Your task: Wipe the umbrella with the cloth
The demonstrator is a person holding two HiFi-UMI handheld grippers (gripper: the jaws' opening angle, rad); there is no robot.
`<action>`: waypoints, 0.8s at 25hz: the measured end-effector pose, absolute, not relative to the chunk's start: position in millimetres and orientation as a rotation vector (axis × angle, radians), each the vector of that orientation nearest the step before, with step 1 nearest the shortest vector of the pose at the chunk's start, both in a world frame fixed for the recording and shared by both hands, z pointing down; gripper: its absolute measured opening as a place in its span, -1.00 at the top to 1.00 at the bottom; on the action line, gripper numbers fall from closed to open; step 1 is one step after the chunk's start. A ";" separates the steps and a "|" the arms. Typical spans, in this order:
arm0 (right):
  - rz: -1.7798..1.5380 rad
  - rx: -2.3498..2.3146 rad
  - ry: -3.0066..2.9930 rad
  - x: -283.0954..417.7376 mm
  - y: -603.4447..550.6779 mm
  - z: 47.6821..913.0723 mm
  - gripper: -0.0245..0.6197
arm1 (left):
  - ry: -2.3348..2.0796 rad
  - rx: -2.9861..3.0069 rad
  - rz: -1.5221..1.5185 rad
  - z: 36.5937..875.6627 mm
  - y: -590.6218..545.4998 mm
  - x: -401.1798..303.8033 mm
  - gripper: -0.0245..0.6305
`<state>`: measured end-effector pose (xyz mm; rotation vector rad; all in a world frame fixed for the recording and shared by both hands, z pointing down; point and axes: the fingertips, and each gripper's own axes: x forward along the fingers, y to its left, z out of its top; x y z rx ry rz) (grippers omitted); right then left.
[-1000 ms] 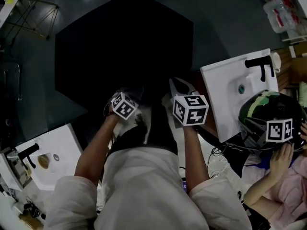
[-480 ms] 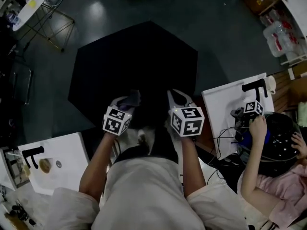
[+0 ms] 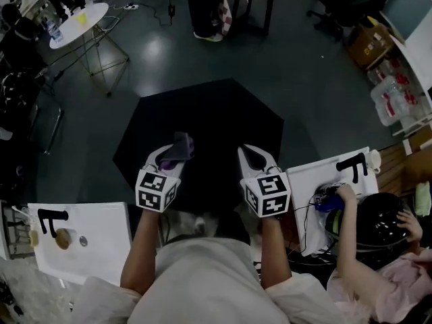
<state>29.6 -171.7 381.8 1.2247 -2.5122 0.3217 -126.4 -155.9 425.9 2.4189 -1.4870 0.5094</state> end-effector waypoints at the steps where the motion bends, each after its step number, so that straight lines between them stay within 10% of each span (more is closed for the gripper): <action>1: 0.282 1.203 -2.527 23.7 -169.5 371.0 0.90 | -1.512 2.433 0.482 411.1 -156.4 -130.9 0.51; 20: -0.024 1.119 -2.792 -39.1 -148.0 215.7 0.90 | -1.801 2.608 0.192 227.9 -122.7 -179.5 0.51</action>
